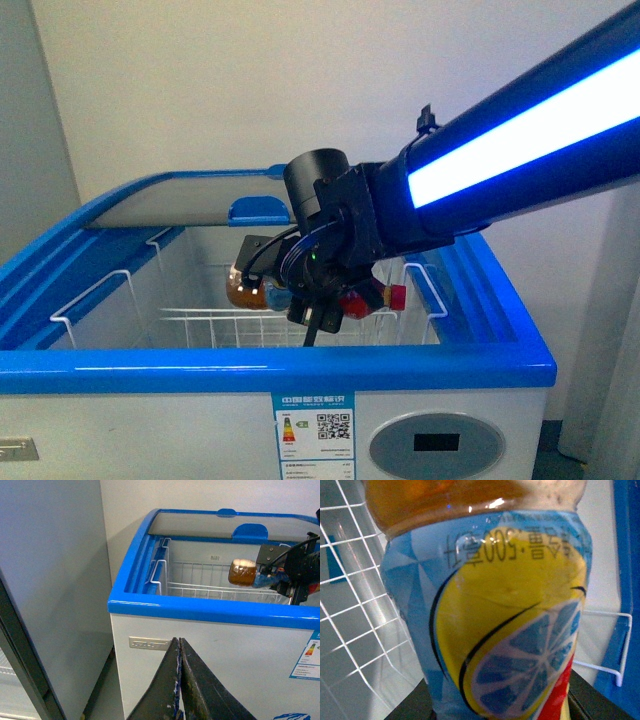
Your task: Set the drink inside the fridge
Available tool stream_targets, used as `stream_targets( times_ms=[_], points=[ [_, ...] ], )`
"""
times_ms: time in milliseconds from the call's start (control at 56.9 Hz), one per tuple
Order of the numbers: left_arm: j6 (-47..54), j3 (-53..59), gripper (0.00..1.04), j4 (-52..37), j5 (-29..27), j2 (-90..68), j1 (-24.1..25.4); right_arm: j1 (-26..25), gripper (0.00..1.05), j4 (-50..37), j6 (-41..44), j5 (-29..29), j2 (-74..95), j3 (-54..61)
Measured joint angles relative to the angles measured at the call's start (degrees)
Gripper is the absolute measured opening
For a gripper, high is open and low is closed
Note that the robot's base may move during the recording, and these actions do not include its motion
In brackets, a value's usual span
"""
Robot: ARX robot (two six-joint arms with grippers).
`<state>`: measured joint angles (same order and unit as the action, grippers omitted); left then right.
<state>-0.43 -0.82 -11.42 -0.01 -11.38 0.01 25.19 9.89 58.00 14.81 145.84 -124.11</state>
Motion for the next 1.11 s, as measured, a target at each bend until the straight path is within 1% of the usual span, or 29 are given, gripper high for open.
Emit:
stream_targets(
  times_ms=[88, 141, 176, 281, 316, 334, 351, 386, 457, 474, 544, 562, 597, 650, 667, 738, 808, 931, 1001, 1036, 1089, 1107],
  points=[
    [0.0, 0.0, 0.03, 1.5, 0.0, 1.5, 0.0, 0.0, 0.39, -1.5, 0.1, 0.9, 2.8, -1.2],
    [0.0, 0.0, 0.03, 7.9, 0.1, 6.1, 0.0, 0.1, 0.39, -2.8, 0.1, 1.0, 3.9, -1.2],
    [0.0, 0.0, 0.03, 10.4, 0.0, 9.0, 0.0, 0.1, 0.39, -3.7, 0.1, 0.9, 4.5, -1.1],
    [0.0, 0.0, 0.03, 11.2, 0.0, 10.8, 0.0, 0.4, 0.39, -4.8, -0.4, 0.9, 5.0, 0.2],
    [0.0, 0.0, 0.06, 11.3, 0.0, 10.9, 0.0, 0.6, 0.39, -4.7, -0.6, 0.9, 5.0, 0.5],
    [0.0, 0.0, 0.09, 11.3, 0.0, 11.0, 0.0, 0.7, 0.4, -4.6, -0.6, 0.7, 5.0, 0.8],
    [0.0, 0.0, 0.13, 11.3, 0.0, 11.0, 0.0, 0.8, 0.42, -4.6, -0.6, 0.4, 5.0, 1.2],
    [0.0, 0.0, 0.16, 11.3, 0.0, 11.0, 0.0, 0.9, 0.47, -4.7, -0.6, 0.3, 5.0, 1.5],
    [0.0, 0.0, 0.31, 11.3, 0.0, 11.0, 0.0, 1.2, 0.61, -4.8, -1.0, -1.1, 5.0, 2.7],
    [0.0, 0.0, 0.32, 11.3, 0.0, 11.0, 0.0, 1.2, 0.63, -4.9, -1.1, -1.4, 5.0, 2.9],
    [0.0, 0.0, 0.47, 11.3, 0.0, 11.0, 0.0, 1.3, 0.77, -6.2, -1.2, -2.5, 4.1, 4.3],
    [0.0, 0.0, 0.48, 11.3, 0.0, 11.0, 0.0, 1.3, 0.79, -6.5, -1.2, -2.5, 3.8, 4.6],
    [0.0, 0.0, 0.57, 11.3, 0.0, 11.0, 0.0, 1.3, 0.87, -7.6, -1.2, -3.1, 2.2, 6.2],
    [0.0, 0.0, 0.68, 11.3, 0.0, 11.0, 0.0, 1.2, 0.97, -9.4, -1.2, -4.1, -0.5, 8.5],
    [0.0, 0.0, 0.73, 11.3, 0.0, 11.0, 0.0, 1.2, 0.99, -10.3, -1.2, -4.4, -2.1, 9.9],
    [0.0, 0.0, 0.89, 11.3, 0.0, 11.0, 0.0, 1.1, 0.97, -13.8, -1.2, -5.5, -7.6, 14.7],
    [0.2, 0.0, 0.98, 11.3, 0.0, 11.0, 0.0, 0.9, 0.97, -15.6, -1.2, -6.5, -11.7, 18.5],
    [0.2, 0.0, 0.96, 11.3, 0.0, 11.0, 0.0, 0.4, 0.97, -17.9, -1.3, -7.3, -18.4, 25.1],
    [0.2, 0.0, 0.97, 11.3, 0.0, 11.0, 0.0, -0.7, 0.97, -20.9, -2.1, -6.2, -24.1, 31.0],
    [0.2, 0.0, 0.97, 11.3, 0.0, 11.0, 0.0, -1.3, 0.97, -22.8, -3.4, -4.1, -26.6, 33.4],
    [0.2, 0.0, 0.97, 11.3, 0.0, 11.0, 0.0, -2.8, 0.97, -26.5, -6.8, 0.9, -31.4, 37.7],
    [0.2, 0.0, 0.97, 11.3, 0.0, 11.0, 0.0, -5.1, 0.97, -28.5, -15.0, 8.1, -40.3, 45.1]
  ],
)
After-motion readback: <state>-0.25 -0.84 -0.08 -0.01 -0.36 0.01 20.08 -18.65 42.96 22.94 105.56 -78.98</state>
